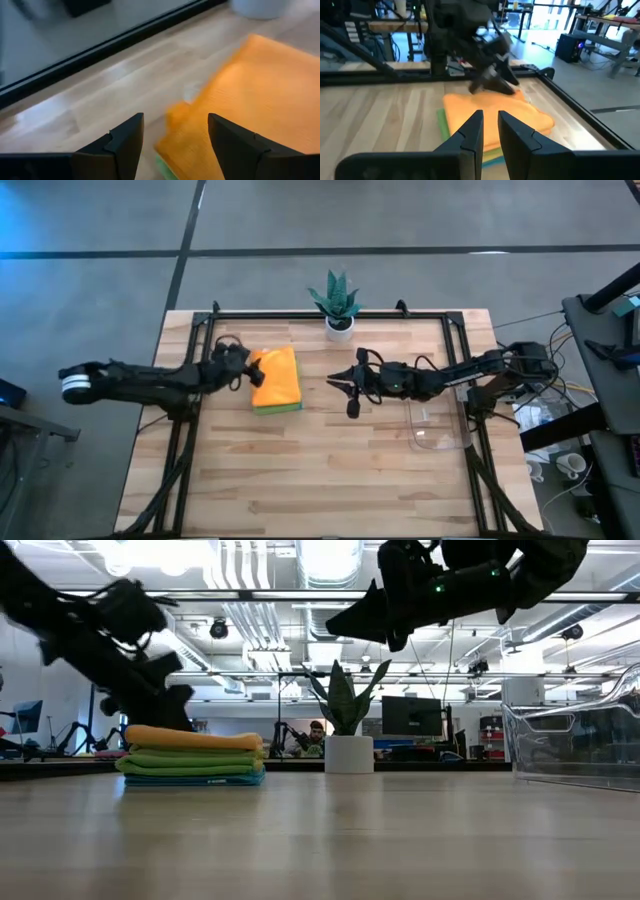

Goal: Fold microfiber towels
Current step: Move the colored stacked towels to the center of the table

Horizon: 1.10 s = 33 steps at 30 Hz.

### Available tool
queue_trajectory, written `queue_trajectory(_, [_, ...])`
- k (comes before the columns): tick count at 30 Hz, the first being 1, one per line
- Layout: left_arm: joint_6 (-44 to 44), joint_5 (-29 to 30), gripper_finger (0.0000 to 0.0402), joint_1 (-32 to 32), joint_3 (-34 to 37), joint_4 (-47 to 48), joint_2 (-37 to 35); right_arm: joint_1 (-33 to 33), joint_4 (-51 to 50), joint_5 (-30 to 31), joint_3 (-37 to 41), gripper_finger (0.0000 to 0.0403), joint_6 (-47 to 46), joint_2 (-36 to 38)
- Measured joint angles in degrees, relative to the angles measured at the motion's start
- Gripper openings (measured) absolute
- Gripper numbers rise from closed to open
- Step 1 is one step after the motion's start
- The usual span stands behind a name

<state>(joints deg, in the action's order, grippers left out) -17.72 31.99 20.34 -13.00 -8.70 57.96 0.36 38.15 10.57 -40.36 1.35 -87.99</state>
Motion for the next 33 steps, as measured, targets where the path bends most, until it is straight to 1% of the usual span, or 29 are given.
queue_trajectory(4, [0.6, 0.0, 0.0205, 5.1, -4.3, 0.4, 6.9, 0.0, -0.4, 0.0, 0.0, 0.0054, -1.4, -0.2])
queue_trajectory(9, [6.9, 0.0, 0.0205, 9.2, -10.0, 0.2, 11.3, 0.0, -0.6, 0.0, 0.0, 0.0054, -3.1, -0.2])
queue_trajectory(12, [10.4, 0.0, 0.0206, 10.1, -13.6, 3.5, 11.9, 0.0, -1.0, 0.0, 0.0, 0.0054, -5.2, -0.3])
queue_trajectory(14, [11.0, -0.3, 0.0206, 10.1, -15.5, 7.5, 10.8, 0.5, -1.5, 0.2, -0.6, 0.0054, -6.2, -1.2])
queue_trajectory(16, [11.3, -2.6, 0.0205, 9.6, -16.4, 8.7, 9.2, 1.0, -3.7, 0.3, -2.8, 0.0054, -7.6, -3.1])
queue_trajectory(17, [11.7, -5.0, 0.0206, 9.6, -16.4, 7.9, 8.4, 1.2, -5.0, 0.7, -4.5, 0.0053, -8.0, -4.6])
queue_trajectory(20, [12.1, -16.7, 0.0205, 10.2, -16.3, 5.1, 7.5, 1.5, -8.6, 1.5, -11.4, 0.0052, -7.8, -11.0])
queue_trajectory(21, [12.4, -18.7, 0.0205, 10.3, -16.1, 5.2, 7.9, 1.5, -9.3, 1.5, -14.0, 0.0052, -7.7, -13.8])
queue_trajectory(23, [12.7, -18.8, 0.0205, 10.3, -15.7, 7.3, 8.6, 1.5, -10.0, 1.5, -19.6, 0.0052, -7.7, -19.4])
queue_trajectory(27, [11.6, -15.2, 0.0205, 10.4, -15.7, 9.2, 7.9, 0.8, -9.8, 1.5, -31.8, 0.0052, -6.9, -30.3])
queue_trajectory(30, [10.8, -14.8, 0.0205, 10.7, -15.7, 9.8, 3.7, -0.5, -10.2, 1.4, -41.2, 0.0051, -8.1, -38.2])
queue_trajectory(33, [10.7, -14.5, 0.0205, 11.2, -15.7, 11.5, -3.4, -2.5, -13.7, 1.8, -50.6, 0.0051, -10.7, -45.3])
